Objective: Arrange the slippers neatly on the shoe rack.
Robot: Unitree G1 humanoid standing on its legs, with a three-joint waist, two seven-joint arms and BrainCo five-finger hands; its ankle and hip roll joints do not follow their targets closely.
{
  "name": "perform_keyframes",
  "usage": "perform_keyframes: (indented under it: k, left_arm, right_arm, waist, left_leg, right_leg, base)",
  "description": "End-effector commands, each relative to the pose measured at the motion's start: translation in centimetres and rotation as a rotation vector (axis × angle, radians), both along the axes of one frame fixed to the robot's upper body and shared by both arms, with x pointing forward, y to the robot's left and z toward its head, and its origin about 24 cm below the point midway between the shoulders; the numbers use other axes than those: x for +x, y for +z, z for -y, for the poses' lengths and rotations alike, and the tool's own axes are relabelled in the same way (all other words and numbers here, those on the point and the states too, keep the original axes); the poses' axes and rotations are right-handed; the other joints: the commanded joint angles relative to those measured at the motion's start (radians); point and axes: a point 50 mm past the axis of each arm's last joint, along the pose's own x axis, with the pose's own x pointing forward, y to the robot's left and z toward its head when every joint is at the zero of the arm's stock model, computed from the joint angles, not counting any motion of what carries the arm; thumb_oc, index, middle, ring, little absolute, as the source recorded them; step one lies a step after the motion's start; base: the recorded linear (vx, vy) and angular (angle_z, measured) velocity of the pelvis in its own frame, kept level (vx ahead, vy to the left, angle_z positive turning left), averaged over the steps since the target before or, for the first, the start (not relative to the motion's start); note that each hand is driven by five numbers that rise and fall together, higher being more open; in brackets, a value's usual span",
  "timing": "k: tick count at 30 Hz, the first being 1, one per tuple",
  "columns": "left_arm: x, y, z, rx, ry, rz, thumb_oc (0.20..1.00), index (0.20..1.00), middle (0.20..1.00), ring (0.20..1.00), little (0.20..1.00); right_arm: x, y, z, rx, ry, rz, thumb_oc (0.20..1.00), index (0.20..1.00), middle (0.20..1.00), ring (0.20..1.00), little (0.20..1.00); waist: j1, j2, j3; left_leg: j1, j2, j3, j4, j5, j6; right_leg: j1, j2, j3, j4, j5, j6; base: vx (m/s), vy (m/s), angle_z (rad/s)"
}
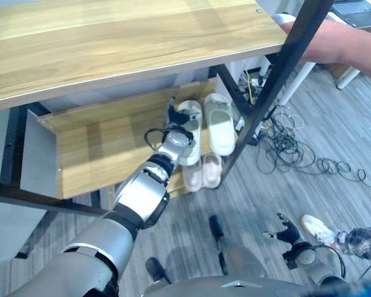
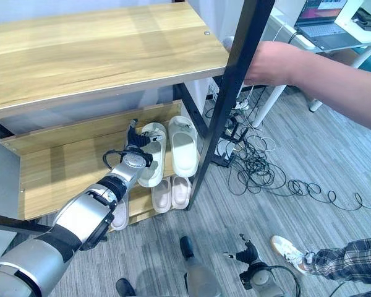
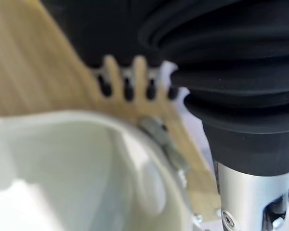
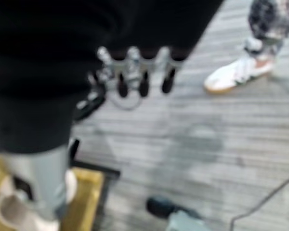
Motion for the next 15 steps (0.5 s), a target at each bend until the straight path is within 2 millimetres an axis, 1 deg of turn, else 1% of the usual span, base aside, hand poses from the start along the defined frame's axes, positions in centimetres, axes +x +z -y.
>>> perform_keyframes:
  k: [1, 5, 6, 7, 8, 9, 10, 11, 12, 13, 14, 15]
  left_arm:
    - [1.2, 4.8, 0.8, 0.003, -0.034, 0.2, 1.0, 1.0, 1.0, 1.0, 1.0]
    - [0.6, 5.4, 3.2, 0.044, -0.135, 0.275, 1.0, 1.0, 1.0, 1.0, 1.0]
    - [0.3, 5.2, 3.8, 0.057, -0.164, 0.289, 1.0, 1.0, 1.0, 1.0, 1.0]
    - [-0.6, 5.2, 4.9, 0.078, -0.231, 0.348, 1.0, 1.0, 1.0, 1.0, 1.0]
    - [-1.1, 5.2, 5.1, 0.076, -0.257, 0.376, 1.0, 1.0, 1.0, 1.0, 1.0]
    - [-1.1, 5.2, 5.1, 0.076, -0.257, 0.375, 1.0, 1.0, 1.0, 1.0, 1.0]
    - [-2.4, 5.5, 4.7, 0.072, -0.307, 0.457, 1.0, 1.0, 1.0, 1.0, 1.0]
    - [-2.4, 5.5, 4.7, 0.073, -0.307, 0.456, 1.0, 1.0, 1.0, 1.0, 1.0]
    - [-3.2, 5.8, 3.7, 0.072, -0.312, 0.509, 1.0, 1.0, 1.0, 1.0, 1.0]
    - [-3.3, 5.7, 3.6, 0.073, -0.312, 0.507, 1.0, 1.0, 1.0, 1.0, 1.0]
    - [-3.6, 6.0, 2.9, 0.1, -0.304, 0.541, 1.0, 1.0, 1.0, 1.0, 1.0]
    - [-4.1, 6.3, 1.5, 0.138, -0.281, 0.579, 1.0, 1.0, 1.0, 1.0, 1.0]
  right_arm:
    - [1.6, 1.9, 2.5, -0.077, 0.035, 0.079, 1.0, 1.0, 1.0, 1.0, 1.0]
    - [1.3, 1.9, 2.4, -0.061, 0.02, 0.086, 1.0, 1.0, 1.0, 1.0, 1.0]
    - [1.2, 1.9, 2.5, -0.058, 0.012, 0.089, 1.0, 1.0, 1.0, 1.0, 1.0]
    - [1.0, 1.8, 2.4, -0.047, -0.005, 0.095, 1.0, 1.0, 1.0, 1.0, 1.0]
    - [0.9, 1.7, 2.3, -0.042, -0.014, 0.095, 1.0, 1.0, 1.0, 1.0, 1.0]
    - [0.8, 1.7, 2.3, -0.041, -0.014, 0.094, 1.0, 1.0, 1.0, 1.0, 1.0]
    - [0.4, 1.5, 2.2, -0.023, -0.051, 0.095, 1.0, 1.0, 1.0, 1.0, 1.0]
    - [0.4, 1.5, 2.1, -0.022, -0.051, 0.094, 1.0, 1.0, 1.0, 1.0, 1.0]
    - [0.2, 1.3, 2.0, -0.01, -0.073, 0.099, 1.0, 1.0, 1.0, 1.0, 1.0]
    - [0.1, 1.3, 1.9, -0.01, -0.072, 0.098, 1.0, 1.0, 1.0, 1.0, 1.0]
    - [0.1, 1.2, 1.8, -0.004, -0.083, 0.099, 1.0, 1.0, 1.0, 1.0, 1.0]
    - [-0.2, 1.1, 1.5, 0.004, -0.085, 0.097, 1.0, 1.0, 1.0, 1.0, 1.0]
  waist:
    - [0.002, 0.038, 0.097]
    - [0.02, 0.045, 0.105]
    - [0.026, 0.048, 0.108]
    - [0.04, 0.055, 0.118]
    - [0.047, 0.058, 0.123]
    - [0.047, 0.058, 0.122]
    - [0.069, 0.066, 0.135]
    - [0.069, 0.066, 0.135]
    - [0.084, 0.07, 0.143]
    - [0.083, 0.069, 0.142]
    - [0.091, 0.069, 0.144]
    - [0.1, 0.071, 0.148]
  left_leg:
    - [-0.02, 0.034, -0.141, 0.015, 0.002, -0.02]
    - [-0.026, 0.028, -0.155, 0.016, 0.003, -0.016]
    - [-0.027, 0.027, -0.159, 0.017, 0.003, -0.015]
    - [-0.029, 0.024, -0.168, 0.02, 0.002, -0.012]
    - [-0.031, 0.023, -0.172, 0.021, 0.002, -0.011]
    - [-0.031, 0.023, -0.172, 0.021, 0.002, -0.011]
    - [-0.034, 0.019, -0.188, 0.023, 0.004, -0.007]
    - [-0.034, 0.019, -0.188, 0.023, 0.004, -0.007]
    - [-0.037, 0.017, -0.197, 0.025, 0.006, -0.005]
    - [-0.037, 0.017, -0.197, 0.025, 0.006, -0.005]
    - [-0.038, 0.016, -0.203, 0.026, 0.007, -0.004]
    - [-0.041, 0.016, -0.209, 0.026, 0.007, -0.004]
  right_leg:
    - [-0.05, 0.013, -0.064, 0.116, -0.138, 0.028]
    - [-0.045, 0.008, -0.072, 0.118, -0.139, 0.026]
    - [-0.043, 0.006, -0.075, 0.118, -0.14, 0.026]
    - [-0.037, 0.002, -0.082, 0.12, -0.142, 0.024]
    - [-0.035, 0.0, -0.086, 0.12, -0.144, 0.023]
    - [-0.034, 0.0, -0.087, 0.12, -0.144, 0.023]
    - [-0.024, -0.005, -0.097, 0.119, -0.148, 0.02]
    - [-0.023, -0.005, -0.098, 0.119, -0.148, 0.02]
    - [-0.018, -0.007, -0.105, 0.118, -0.149, 0.018]
    - [-0.017, -0.008, -0.105, 0.118, -0.149, 0.018]
    - [-0.013, -0.009, -0.108, 0.116, -0.15, 0.018]
    - [-0.008, -0.011, -0.115, 0.114, -0.15, 0.018]
  base:
    - [0.0, 0.0, 0.0]
    - [-0.01, 0.002, 0.01]
    - [-0.04, 0.01, 0.07]
    - [-0.04, 0.012, 0.09]
    - [-0.03, 0.009, 0.11]
    - [-0.04, 0.012, 0.19]
    - [-0.03, 0.01, 0.19]
    - [-0.05, 0.014, 0.19]
    - [-0.02, 0.003, 0.19]
    - [-0.03, 0.004, 0.2]
    - [-0.03, 0.002, 0.21]
    - [-0.04, 0.006, 0.11]
